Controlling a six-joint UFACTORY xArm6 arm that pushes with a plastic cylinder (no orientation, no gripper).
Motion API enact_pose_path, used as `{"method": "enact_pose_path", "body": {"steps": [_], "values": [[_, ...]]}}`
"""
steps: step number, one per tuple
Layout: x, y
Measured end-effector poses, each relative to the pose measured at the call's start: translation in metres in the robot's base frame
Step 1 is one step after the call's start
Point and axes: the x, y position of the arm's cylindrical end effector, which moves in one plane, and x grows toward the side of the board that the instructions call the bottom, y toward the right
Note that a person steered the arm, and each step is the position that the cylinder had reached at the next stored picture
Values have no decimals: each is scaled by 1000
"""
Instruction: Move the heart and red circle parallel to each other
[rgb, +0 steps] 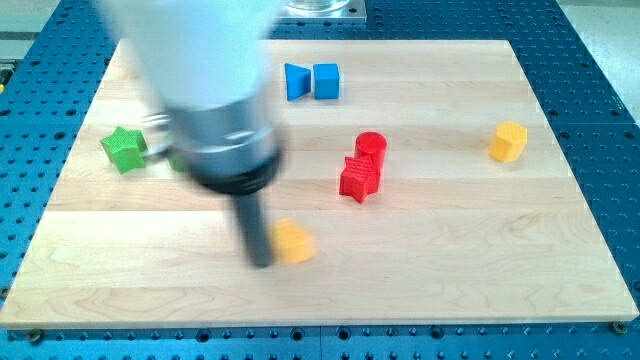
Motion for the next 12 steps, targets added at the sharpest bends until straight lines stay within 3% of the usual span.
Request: {"method": "enact_pose_path", "body": {"steps": [1,2,3,4,5,6,7,8,9,11,12], "values": [[-20,57],[15,53],[-18,110],[-24,186],[-62,221],[-82,226],[-45,206],[-51,172],[-90,193],[-54,134],[-54,135]]}}
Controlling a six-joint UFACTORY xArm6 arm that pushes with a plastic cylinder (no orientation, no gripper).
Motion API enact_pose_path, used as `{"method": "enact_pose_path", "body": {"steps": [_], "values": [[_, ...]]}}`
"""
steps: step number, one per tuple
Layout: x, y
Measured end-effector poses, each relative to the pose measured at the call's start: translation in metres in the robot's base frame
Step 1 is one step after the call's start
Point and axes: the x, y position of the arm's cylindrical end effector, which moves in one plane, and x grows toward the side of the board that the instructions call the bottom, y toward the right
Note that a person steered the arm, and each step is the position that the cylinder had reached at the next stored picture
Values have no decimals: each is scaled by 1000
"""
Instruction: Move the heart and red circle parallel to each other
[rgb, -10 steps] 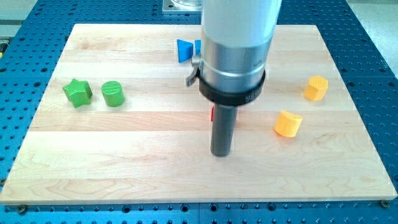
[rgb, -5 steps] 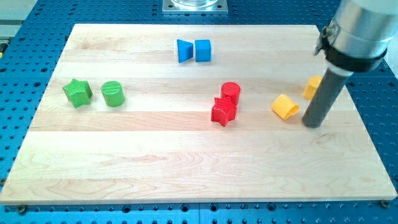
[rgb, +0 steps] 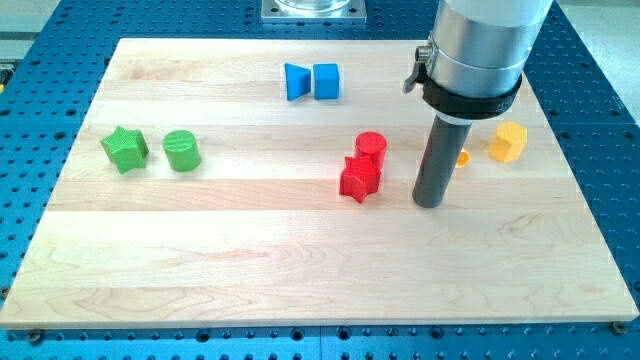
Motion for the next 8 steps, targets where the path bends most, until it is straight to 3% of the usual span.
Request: {"method": "enact_pose_path", "body": {"steps": [5,7,8], "values": [[-19,0],[-62,-27],[-57,-62]]}}
